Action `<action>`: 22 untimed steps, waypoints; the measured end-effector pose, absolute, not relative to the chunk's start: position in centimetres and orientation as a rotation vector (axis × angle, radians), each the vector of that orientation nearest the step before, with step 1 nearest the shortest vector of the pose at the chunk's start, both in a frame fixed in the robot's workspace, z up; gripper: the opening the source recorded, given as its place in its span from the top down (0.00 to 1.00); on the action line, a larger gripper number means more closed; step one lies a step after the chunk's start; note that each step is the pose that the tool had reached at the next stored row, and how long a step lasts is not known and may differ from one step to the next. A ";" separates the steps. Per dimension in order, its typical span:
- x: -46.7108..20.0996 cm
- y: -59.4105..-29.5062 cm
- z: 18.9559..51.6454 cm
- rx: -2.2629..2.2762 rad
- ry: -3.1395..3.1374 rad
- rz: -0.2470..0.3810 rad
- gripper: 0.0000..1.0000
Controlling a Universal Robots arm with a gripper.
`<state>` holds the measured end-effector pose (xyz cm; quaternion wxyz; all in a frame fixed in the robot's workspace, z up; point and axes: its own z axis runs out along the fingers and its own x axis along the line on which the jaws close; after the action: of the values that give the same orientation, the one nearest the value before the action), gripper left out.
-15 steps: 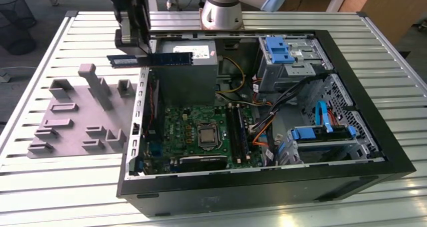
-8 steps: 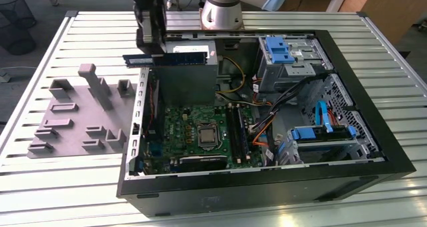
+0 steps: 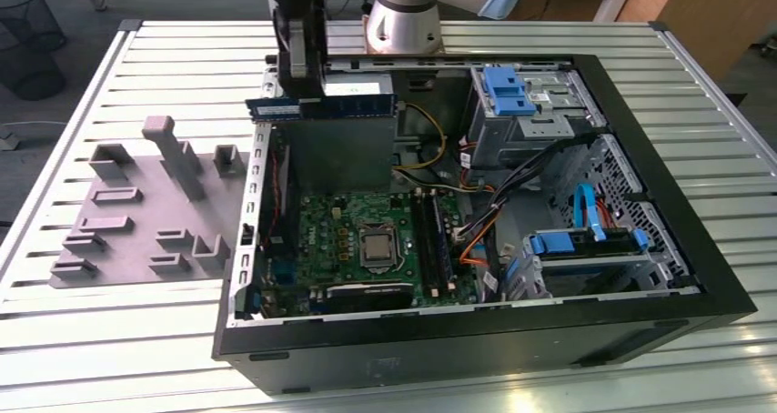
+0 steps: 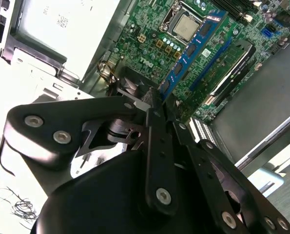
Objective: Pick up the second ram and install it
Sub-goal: 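Pick up the second ram and move it above second insertion slot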
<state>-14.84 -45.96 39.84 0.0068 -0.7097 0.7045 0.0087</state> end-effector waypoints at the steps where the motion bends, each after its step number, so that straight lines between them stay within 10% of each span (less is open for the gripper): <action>1: -14.8 -46.0 39.8 -2.220 2.204 0.027 0.86; 22: -11.3 -46.0 39.8 -2.220 2.204 0.028 0.86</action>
<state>-11.27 -45.96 39.79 0.0067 -0.7096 0.7045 0.0088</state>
